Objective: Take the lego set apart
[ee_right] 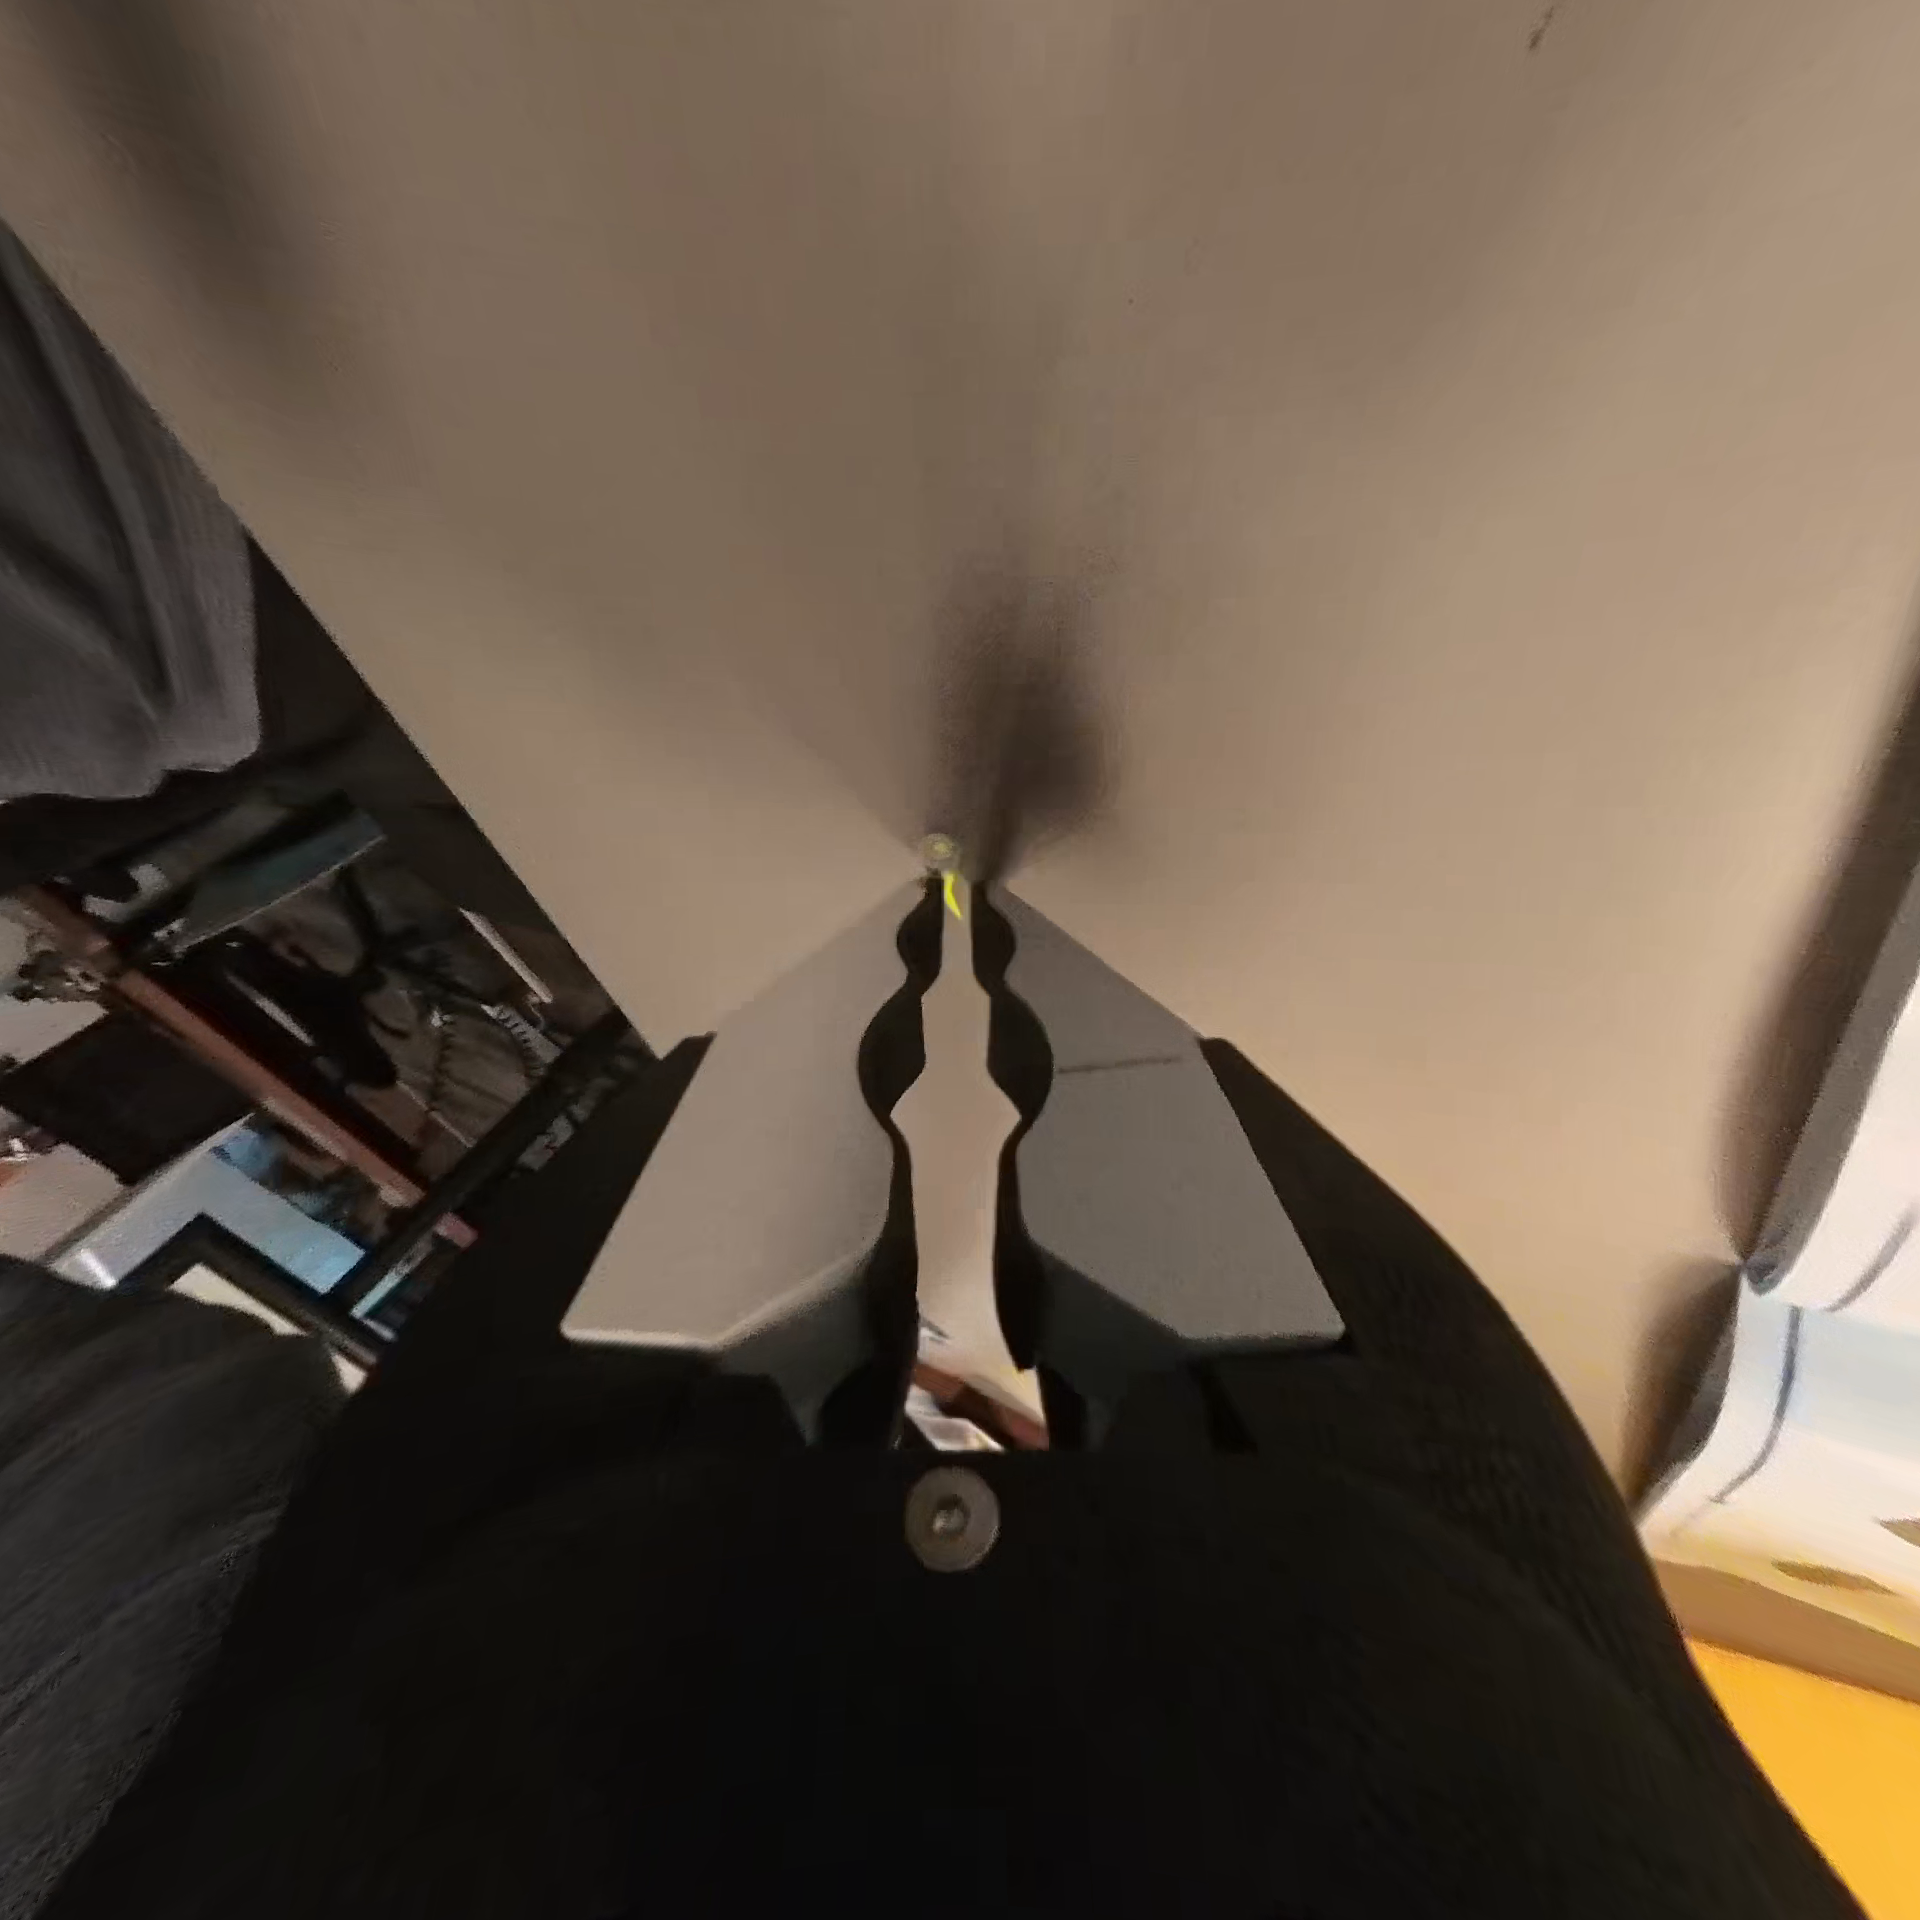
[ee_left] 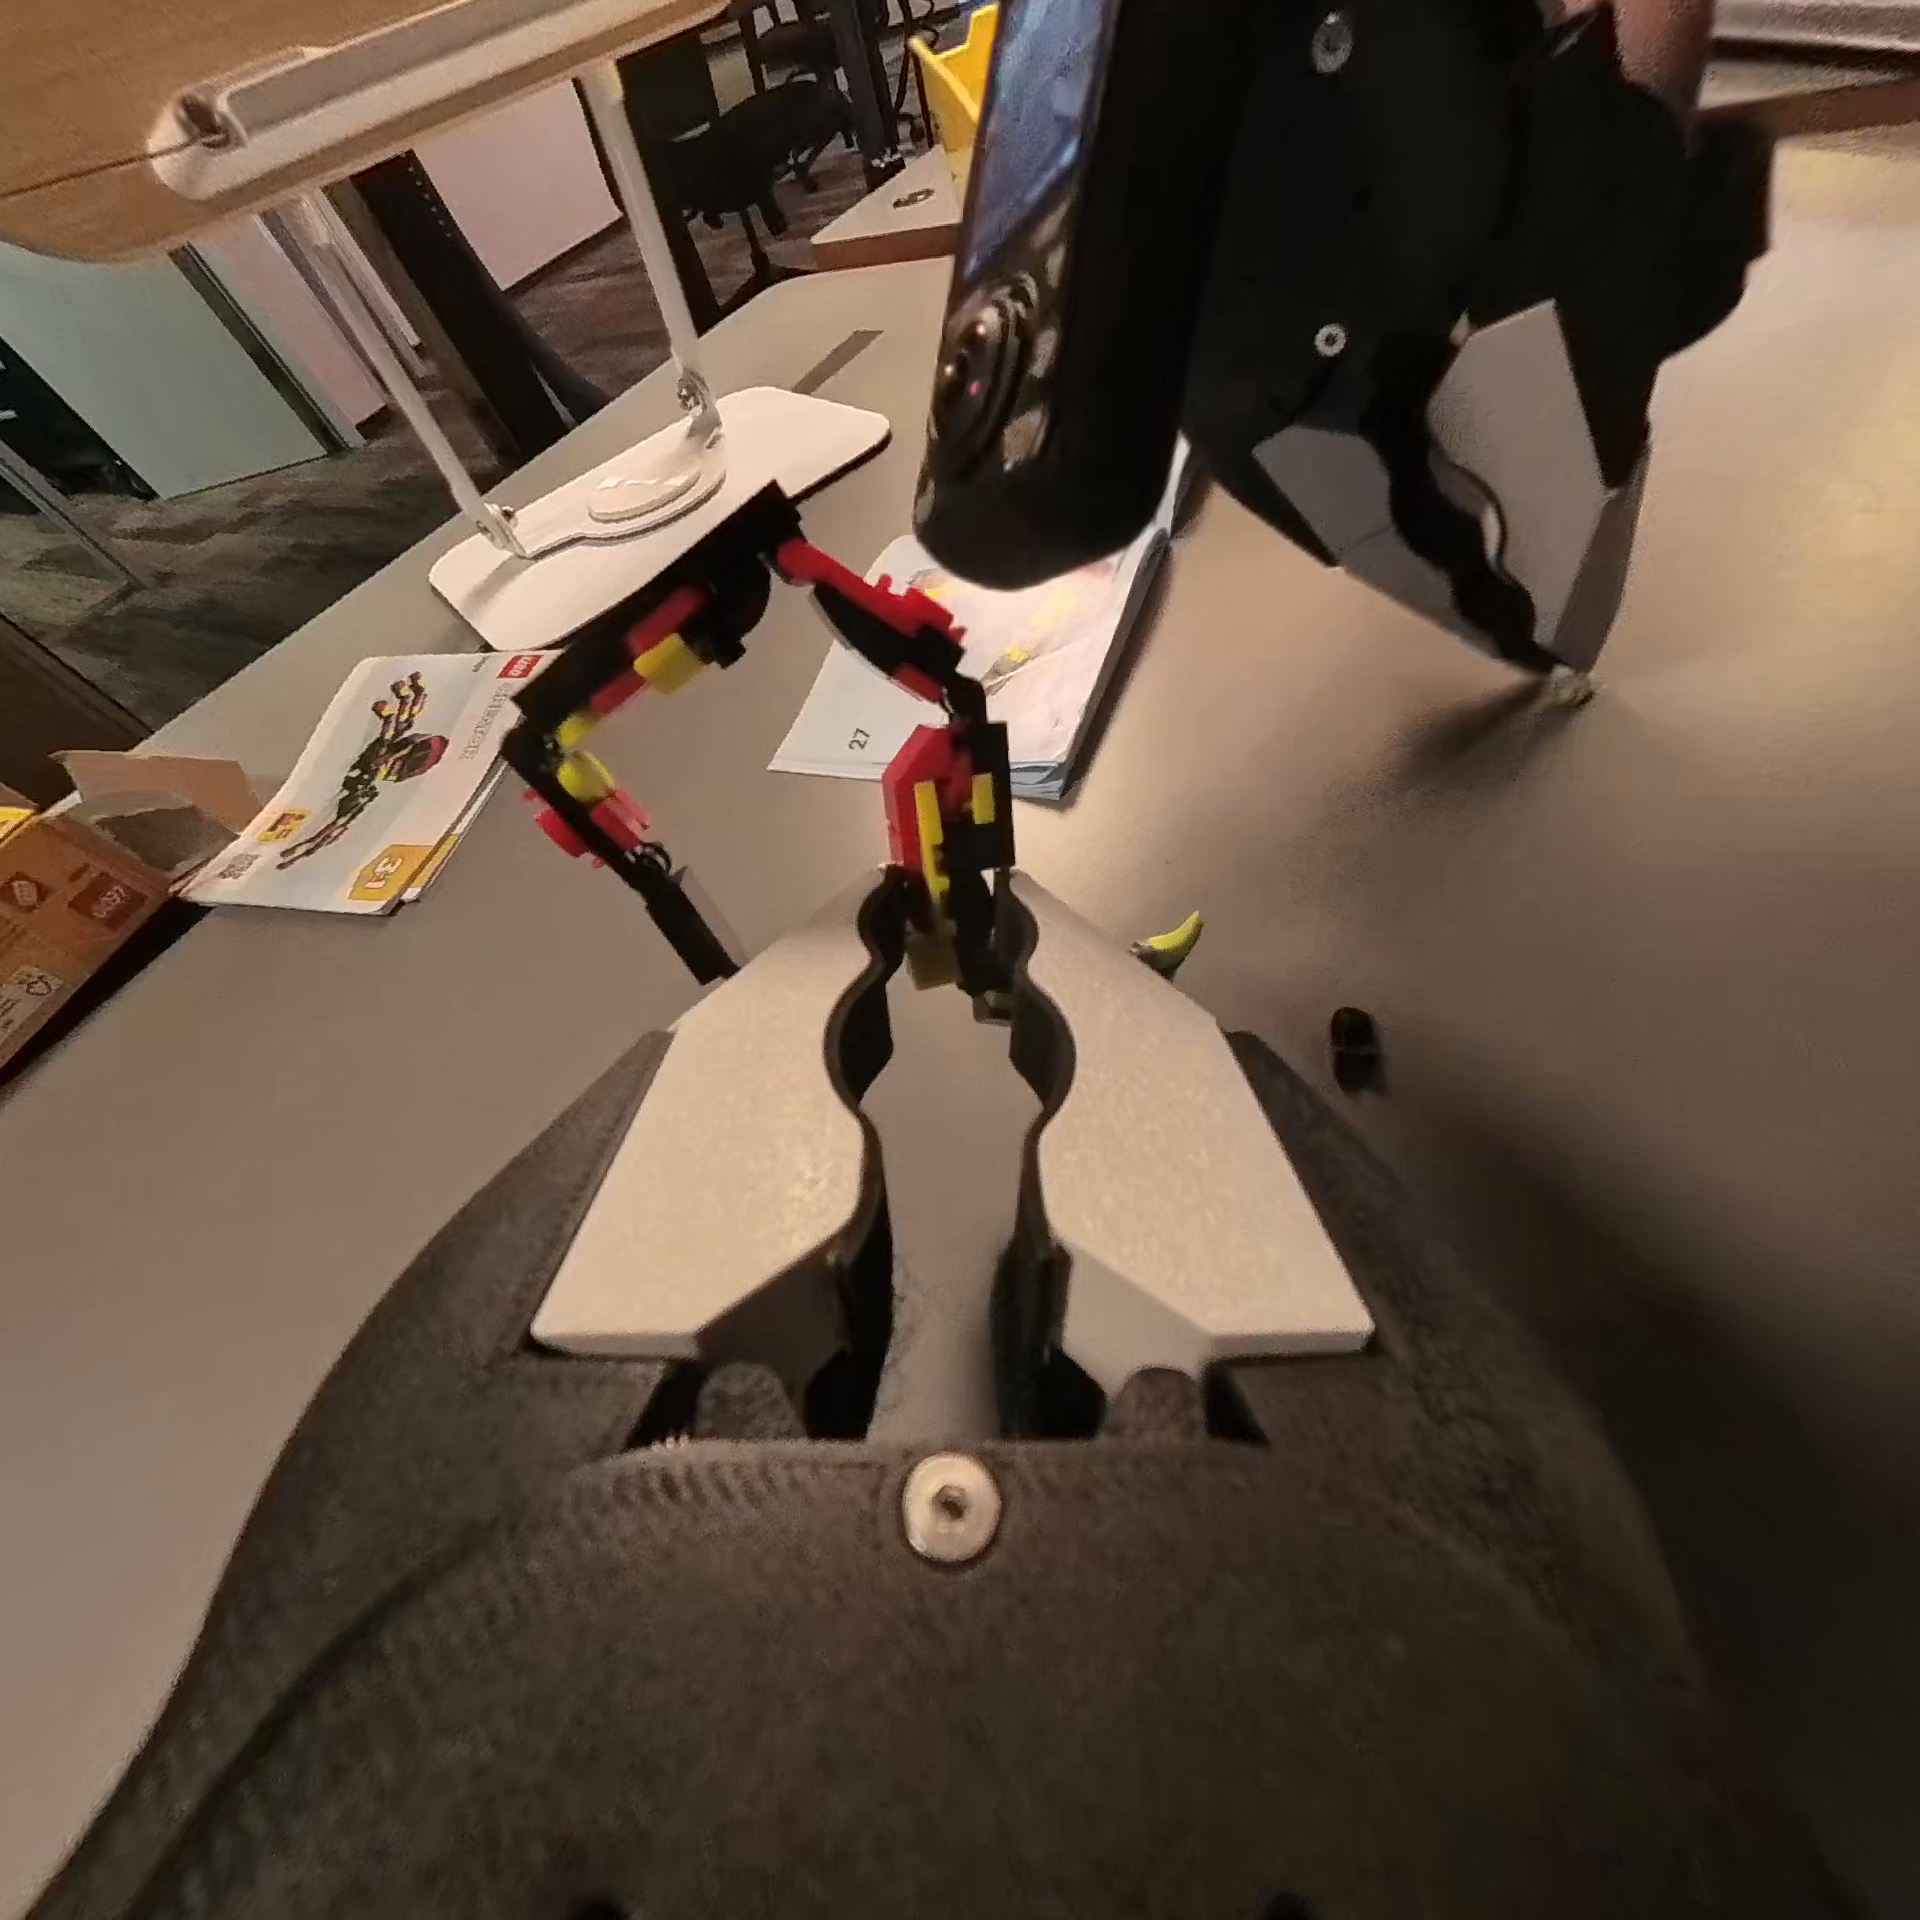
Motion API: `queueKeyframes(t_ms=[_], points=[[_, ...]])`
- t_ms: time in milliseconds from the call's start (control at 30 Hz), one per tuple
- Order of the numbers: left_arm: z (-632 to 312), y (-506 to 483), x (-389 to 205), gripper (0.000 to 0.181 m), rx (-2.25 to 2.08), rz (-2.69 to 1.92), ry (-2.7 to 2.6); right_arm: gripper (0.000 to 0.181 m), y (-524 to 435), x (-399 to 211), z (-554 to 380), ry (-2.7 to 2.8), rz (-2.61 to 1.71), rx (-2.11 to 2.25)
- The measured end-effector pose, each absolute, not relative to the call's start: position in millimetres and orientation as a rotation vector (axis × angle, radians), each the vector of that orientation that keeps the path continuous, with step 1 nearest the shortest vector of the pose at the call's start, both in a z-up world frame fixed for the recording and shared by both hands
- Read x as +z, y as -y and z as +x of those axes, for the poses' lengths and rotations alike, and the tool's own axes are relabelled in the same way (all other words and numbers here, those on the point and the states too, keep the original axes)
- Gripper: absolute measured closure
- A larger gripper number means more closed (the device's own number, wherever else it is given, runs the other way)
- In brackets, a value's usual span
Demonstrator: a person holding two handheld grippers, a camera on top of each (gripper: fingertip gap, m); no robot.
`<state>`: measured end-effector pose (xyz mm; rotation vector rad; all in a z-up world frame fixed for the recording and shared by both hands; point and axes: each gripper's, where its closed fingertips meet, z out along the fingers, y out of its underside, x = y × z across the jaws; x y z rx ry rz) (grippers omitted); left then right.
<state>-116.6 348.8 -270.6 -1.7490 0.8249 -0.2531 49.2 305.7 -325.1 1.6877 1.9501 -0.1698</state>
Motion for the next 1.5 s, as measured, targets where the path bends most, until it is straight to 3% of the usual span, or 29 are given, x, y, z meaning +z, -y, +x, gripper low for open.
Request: queueKeyframes(t_ms=[233, 333, 500, 733, 1067, 1300, 1500], points=[[-120, -350, -266, 0.166, -0.296, -1.742, -0.78, 0.16, -325, -313, 22, -2.164, 2.027, -0.355], [-120, -350, -266, 0.165, -0.287, -1.74, -0.785, 0.162, -328, -302, 17, -2.191, 2.374, -0.544], [-121, -350, -266, 0.166, -0.278, -1.739, -0.776, 0.181, -287, -315, 31, -2.005, 2.74, -0.754], [-125, -352, -260, 0.166, -0.305, -1.722, -0.72, 0.181, -297, -323, 33, -1.797, 3.134, -0.838], [-126, -353, -259, 0.166, -0.304, -1.721, -0.714, 0.181, -330, -323, 19, -1.83, 3.192, -0.792], [-126, -353, -260, 0.166, -0.299, -1.721, -0.716, 0.179, -334, -306, 10, -1.688, 3.182, -1.026], [-126, -353, -260, 0.166, -0.303, -1.724, -0.716, 0.167, -318, -318, 19, -2.138, 2.752, -0.615]])
